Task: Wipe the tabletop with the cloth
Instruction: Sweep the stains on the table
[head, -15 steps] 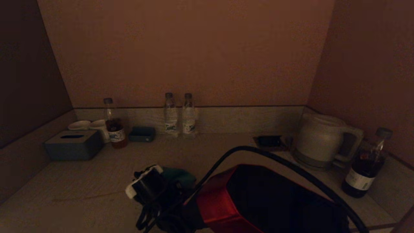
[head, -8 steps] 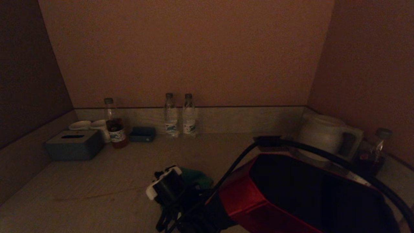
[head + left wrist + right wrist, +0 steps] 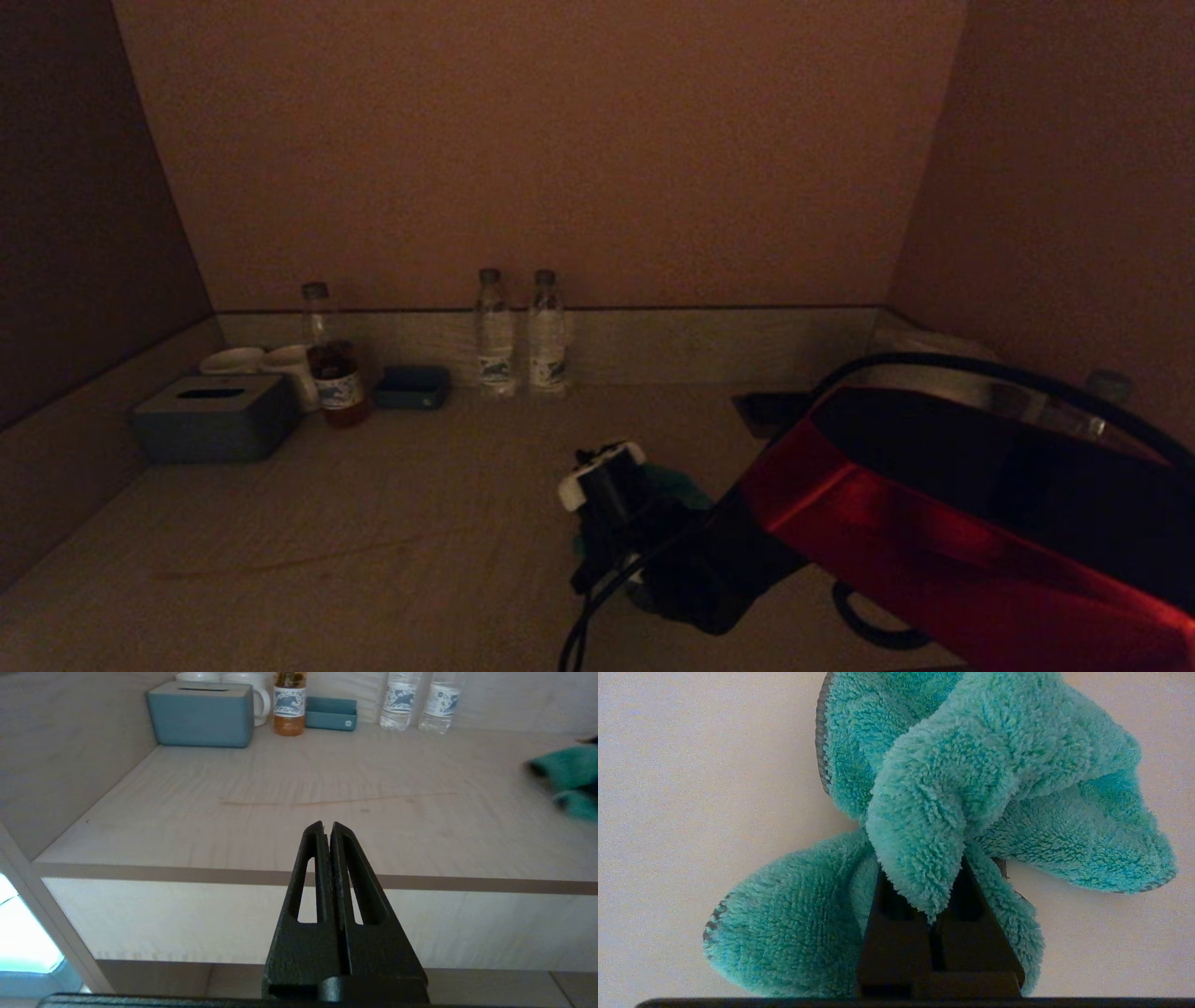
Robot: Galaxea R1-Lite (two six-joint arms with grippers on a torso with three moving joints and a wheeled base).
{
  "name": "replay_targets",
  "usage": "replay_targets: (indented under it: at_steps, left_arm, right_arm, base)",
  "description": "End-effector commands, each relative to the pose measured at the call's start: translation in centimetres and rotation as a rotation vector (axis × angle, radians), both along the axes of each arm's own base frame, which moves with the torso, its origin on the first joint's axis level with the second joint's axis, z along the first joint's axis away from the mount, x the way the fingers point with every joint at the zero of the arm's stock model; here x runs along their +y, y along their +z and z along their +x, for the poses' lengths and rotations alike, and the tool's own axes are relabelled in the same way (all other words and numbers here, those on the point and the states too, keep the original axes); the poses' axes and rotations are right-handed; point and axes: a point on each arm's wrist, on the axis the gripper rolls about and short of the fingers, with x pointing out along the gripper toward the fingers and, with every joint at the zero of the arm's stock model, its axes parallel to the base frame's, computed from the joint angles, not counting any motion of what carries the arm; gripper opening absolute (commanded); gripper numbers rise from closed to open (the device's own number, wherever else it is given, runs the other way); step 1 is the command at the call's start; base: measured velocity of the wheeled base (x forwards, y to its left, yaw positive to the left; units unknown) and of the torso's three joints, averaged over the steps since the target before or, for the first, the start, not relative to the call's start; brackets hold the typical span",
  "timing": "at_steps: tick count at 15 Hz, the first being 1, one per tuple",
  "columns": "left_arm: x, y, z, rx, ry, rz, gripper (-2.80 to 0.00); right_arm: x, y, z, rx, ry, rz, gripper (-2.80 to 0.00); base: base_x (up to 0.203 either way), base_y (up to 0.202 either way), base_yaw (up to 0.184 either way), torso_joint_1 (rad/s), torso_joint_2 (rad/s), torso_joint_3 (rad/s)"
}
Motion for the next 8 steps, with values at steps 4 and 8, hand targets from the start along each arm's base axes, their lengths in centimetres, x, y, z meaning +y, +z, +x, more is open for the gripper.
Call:
replay_targets:
  at_steps: [4, 8]
  left_arm:
    - [0.0, 0.0, 0.0, -0.002, 0.000, -0.001, -2.80]
    - [0.0, 0.0, 0.0, -0.002, 0.001, -0.001, -2.80]
  right_arm:
    - [-3.6, 1.1, 0.7, -0.063, -0.086, 0.044, -2.80]
    - [-7.9, 0.4, 0.8, -0.069, -0.179, 0.040, -2.80]
  base:
    - [0.000, 0.000, 0.000, 0.000, 0.00, 0.000]
    - [0.000, 0.000, 0.000, 0.000, 0.00, 0.000]
